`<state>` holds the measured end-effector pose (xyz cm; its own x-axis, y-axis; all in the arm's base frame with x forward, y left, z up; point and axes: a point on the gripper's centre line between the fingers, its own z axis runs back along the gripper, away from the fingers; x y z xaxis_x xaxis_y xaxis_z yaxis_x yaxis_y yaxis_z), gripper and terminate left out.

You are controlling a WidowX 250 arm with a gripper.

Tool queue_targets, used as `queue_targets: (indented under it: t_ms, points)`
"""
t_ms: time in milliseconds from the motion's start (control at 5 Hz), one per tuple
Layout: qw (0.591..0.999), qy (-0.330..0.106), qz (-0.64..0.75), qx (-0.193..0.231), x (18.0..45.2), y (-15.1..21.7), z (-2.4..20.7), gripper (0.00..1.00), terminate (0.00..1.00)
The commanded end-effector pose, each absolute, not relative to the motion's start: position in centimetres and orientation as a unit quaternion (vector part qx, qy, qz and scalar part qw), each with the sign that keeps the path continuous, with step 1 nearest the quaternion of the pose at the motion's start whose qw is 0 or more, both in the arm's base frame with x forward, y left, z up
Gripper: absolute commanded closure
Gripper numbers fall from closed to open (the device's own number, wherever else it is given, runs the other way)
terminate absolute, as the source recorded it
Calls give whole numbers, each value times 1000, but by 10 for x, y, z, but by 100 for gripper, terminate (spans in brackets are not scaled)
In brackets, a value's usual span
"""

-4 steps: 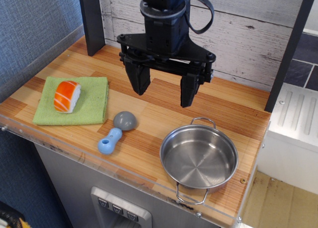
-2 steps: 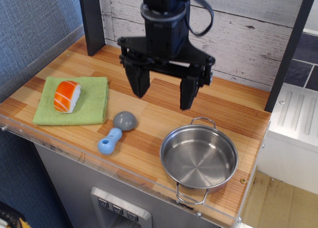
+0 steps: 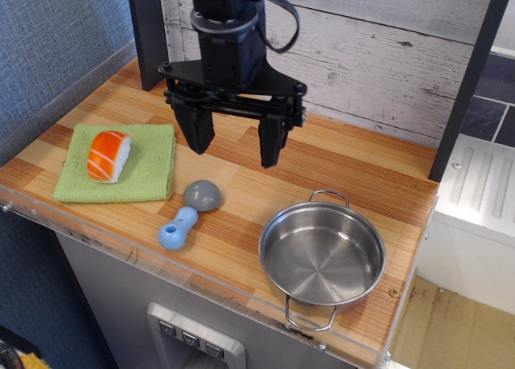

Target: Move sushi to bowl

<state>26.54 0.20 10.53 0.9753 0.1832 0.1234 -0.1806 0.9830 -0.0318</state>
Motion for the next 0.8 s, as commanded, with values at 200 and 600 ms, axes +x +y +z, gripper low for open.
queue_targets:
  t_ms: [200, 600]
  points:
    - [980, -78, 177, 41, 267, 97, 97, 0, 0]
    - [970, -77, 221, 70, 260, 135, 75, 0, 0]
